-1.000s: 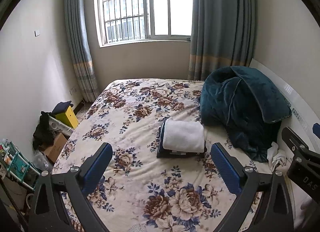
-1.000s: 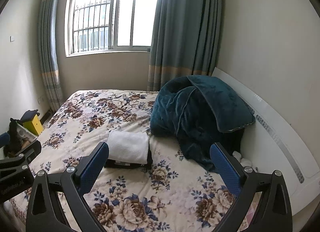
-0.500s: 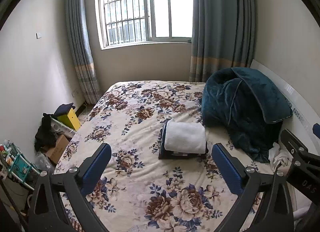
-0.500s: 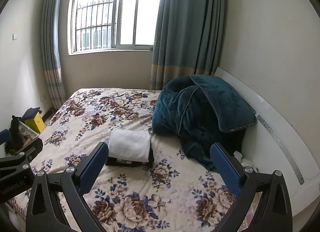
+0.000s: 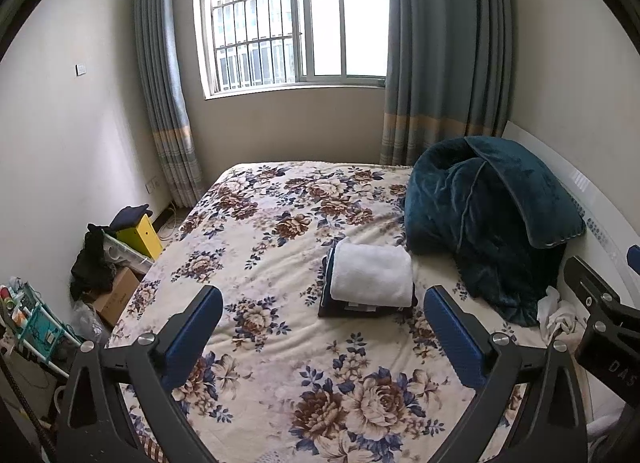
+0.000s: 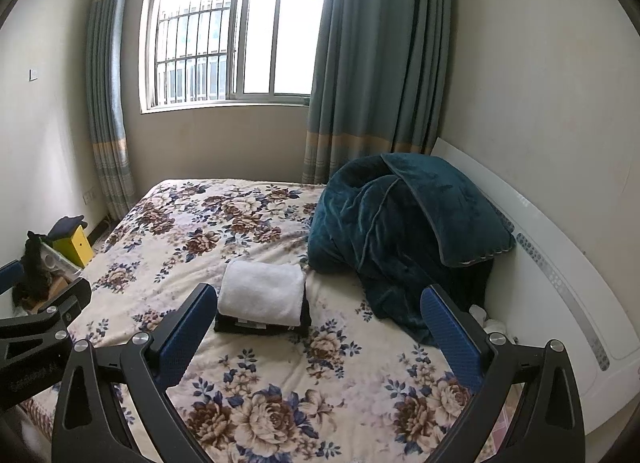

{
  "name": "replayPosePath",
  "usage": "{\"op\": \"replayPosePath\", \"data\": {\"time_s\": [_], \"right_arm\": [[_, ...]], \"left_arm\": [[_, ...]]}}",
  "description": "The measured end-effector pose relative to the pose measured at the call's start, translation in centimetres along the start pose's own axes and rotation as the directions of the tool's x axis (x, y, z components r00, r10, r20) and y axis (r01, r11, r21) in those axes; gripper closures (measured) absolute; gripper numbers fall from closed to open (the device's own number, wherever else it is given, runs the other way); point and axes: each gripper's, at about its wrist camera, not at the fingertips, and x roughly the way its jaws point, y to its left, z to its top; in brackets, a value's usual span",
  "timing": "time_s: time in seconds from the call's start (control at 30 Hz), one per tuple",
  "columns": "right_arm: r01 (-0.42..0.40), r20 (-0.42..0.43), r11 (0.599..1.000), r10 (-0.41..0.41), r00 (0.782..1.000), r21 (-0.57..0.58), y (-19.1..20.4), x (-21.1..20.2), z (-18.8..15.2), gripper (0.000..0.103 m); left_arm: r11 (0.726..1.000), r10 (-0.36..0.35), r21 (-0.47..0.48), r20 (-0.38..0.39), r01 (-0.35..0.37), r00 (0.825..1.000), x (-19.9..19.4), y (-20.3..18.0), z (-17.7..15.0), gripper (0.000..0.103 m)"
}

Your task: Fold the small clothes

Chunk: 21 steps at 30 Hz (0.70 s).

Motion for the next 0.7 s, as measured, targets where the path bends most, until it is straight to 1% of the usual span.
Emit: {"op": "replayPosePath", "data": {"time_s": [0.2, 0.37, 0.7], "right_arm": [[0.002, -0.002, 1.0, -0.002, 1.0, -0.001, -0.07, -0.09, -0.18, 0.0], [-0.009, -0.003, 1.0, 0.009, 1.0, -0.004, 0.53, 0.17, -0.01, 0.0], [-0.006, 0.002, 1.0, 0.006, 1.0, -0.004, 0.53, 0.28, -0.08, 0.0]], "left_arm": [[1.0, 0.002, 0.002, -0.009, -0.002, 1.0, 0.06, -0.35, 0.12, 0.0], [1.0, 0.002, 0.0, -0.007, -0.002, 1.0, 0.04, -0.44, -0.02, 0.0], [1.0, 0.003, 0.0, -0.005, -0.003, 1.0, -0.04, -0.54, 0.21, 0.0]]}}
